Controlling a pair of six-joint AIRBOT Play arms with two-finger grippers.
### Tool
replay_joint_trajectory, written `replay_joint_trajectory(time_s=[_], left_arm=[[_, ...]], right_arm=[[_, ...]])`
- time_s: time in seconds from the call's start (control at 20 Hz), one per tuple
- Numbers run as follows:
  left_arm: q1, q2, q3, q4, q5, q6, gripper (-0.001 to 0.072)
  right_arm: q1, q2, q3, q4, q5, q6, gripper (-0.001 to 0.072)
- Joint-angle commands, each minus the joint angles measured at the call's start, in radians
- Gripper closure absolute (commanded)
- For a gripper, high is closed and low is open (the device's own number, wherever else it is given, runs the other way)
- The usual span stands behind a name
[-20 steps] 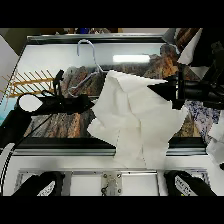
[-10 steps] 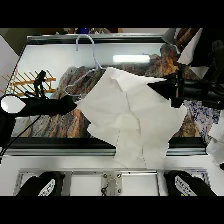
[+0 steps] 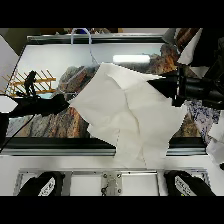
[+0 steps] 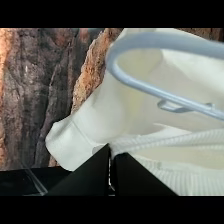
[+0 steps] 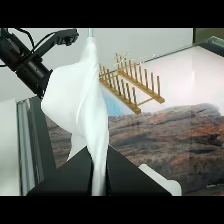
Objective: Fold the clothes and pants, and hang the long-sleeved shirts on hangers.
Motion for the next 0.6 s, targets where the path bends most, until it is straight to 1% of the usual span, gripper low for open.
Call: replay_joint_trajectory(time_s=[0.0,0.1,0.25,0.35,0.45,0.55], left_arm=[[0.005,0.000,-0.001,0.011,0.004,0.002,0.0691],[0.005,0.000,-0.001,0.011,0.016,0.002,0.0690],[0.002,0.000,-0.001,-0.014,0.016,0.003,0.0691],[-0.023,0.000,0.000,-0.050,0.028,0.008,0.0690],[-0.066,0.000,0.000,-0.059,0.055,0.011,0.0691],[-0.090,0.000,0.000,-0.060,0.077,0.011,0.0690]], right_arm=[[0.000,0.002,0.002,0.110,-0.001,0.001,0.0686],[0.000,0.004,0.002,0.112,-0.001,0.024,0.0686],[0.000,0.009,0.002,0.111,-0.005,0.027,0.0686],[0.001,0.008,0.001,0.110,-0.004,0.028,0.0686],[0.001,0.007,0.001,0.109,-0.004,0.067,0.0686],[0.001,0.006,0.001,0.104,0.000,0.075,0.0683]])
